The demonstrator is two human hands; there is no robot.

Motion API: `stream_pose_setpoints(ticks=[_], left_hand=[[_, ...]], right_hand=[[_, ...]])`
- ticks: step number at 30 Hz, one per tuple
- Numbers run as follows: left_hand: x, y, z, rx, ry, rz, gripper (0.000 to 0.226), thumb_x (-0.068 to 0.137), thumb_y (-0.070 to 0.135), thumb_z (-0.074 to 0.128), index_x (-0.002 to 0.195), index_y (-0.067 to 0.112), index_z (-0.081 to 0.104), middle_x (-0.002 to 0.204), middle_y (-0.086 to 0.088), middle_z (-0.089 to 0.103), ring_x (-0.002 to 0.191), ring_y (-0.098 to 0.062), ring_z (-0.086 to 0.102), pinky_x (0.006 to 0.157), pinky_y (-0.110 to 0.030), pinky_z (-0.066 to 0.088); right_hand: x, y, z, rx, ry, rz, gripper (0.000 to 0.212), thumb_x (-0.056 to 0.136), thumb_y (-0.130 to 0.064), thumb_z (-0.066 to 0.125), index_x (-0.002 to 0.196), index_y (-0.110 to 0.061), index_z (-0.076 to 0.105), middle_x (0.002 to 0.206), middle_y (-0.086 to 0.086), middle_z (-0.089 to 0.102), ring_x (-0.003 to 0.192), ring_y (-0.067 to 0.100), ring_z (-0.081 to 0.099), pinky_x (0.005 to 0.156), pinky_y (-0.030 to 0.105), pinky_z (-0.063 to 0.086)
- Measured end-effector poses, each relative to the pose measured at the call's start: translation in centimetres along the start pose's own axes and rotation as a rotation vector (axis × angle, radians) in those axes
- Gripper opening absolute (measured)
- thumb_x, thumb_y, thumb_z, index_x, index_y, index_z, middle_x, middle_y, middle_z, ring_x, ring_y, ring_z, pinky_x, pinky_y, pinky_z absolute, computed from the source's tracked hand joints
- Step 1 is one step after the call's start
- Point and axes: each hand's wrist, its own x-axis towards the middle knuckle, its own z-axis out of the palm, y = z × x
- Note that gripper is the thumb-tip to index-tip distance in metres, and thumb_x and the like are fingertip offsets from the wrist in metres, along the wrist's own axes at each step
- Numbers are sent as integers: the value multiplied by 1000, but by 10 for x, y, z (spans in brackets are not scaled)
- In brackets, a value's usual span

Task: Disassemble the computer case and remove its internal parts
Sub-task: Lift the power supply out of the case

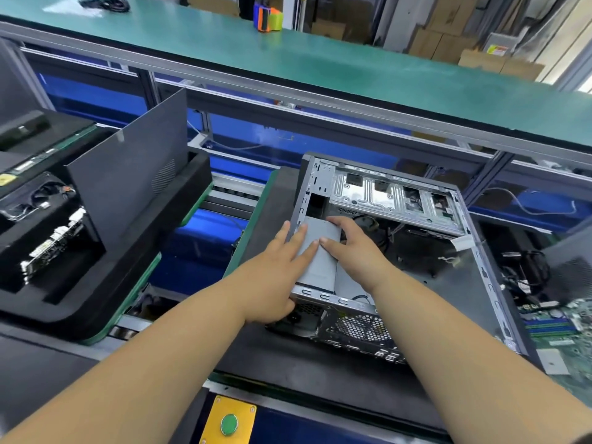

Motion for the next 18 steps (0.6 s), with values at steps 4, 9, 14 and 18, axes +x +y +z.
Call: stream_pose_setpoints(ticks=[4, 9, 14, 18], left_hand=[[2, 2, 2, 127, 16, -31, 110, 81, 42, 65, 153, 29, -17, 159, -1, -28, 147, -26, -23, 113, -36, 30], [0, 8, 9, 155, 101, -101, 107, 81, 32, 67, 154, 30, -11, 163, 1, -16, 150, -24, -12, 115, -38, 30], [-1, 13, 9, 114, 104, -132, 102, 82, 25, 64, 154, 29, -8, 162, 4, -16, 150, -20, -13, 110, -35, 38], [1, 16, 7, 89, 109, -171, 103, 82, 22, 64, 154, 32, -9, 162, 9, -15, 150, -17, -12, 102, -33, 44]], right_hand=[[1, 4, -2, 20, -17, 21, 52, 94, -35, 63, 141, -27, 42, 134, 1, 51, 110, 17, 58, 83, 29, 53], [3, 9, -3, 181, -123, 177, 72, 92, -37, 65, 150, -34, 22, 124, 0, 53, 110, 19, 59, 89, 37, 53], [4, 14, -3, 269, -159, 172, 74, 94, -27, 65, 151, -35, 19, 128, 5, 54, 114, 24, 60, 95, 44, 55], [6, 16, -4, 297, -177, 139, 65, 95, -27, 64, 148, -32, 27, 122, 1, 57, 111, 22, 62, 92, 42, 56]])
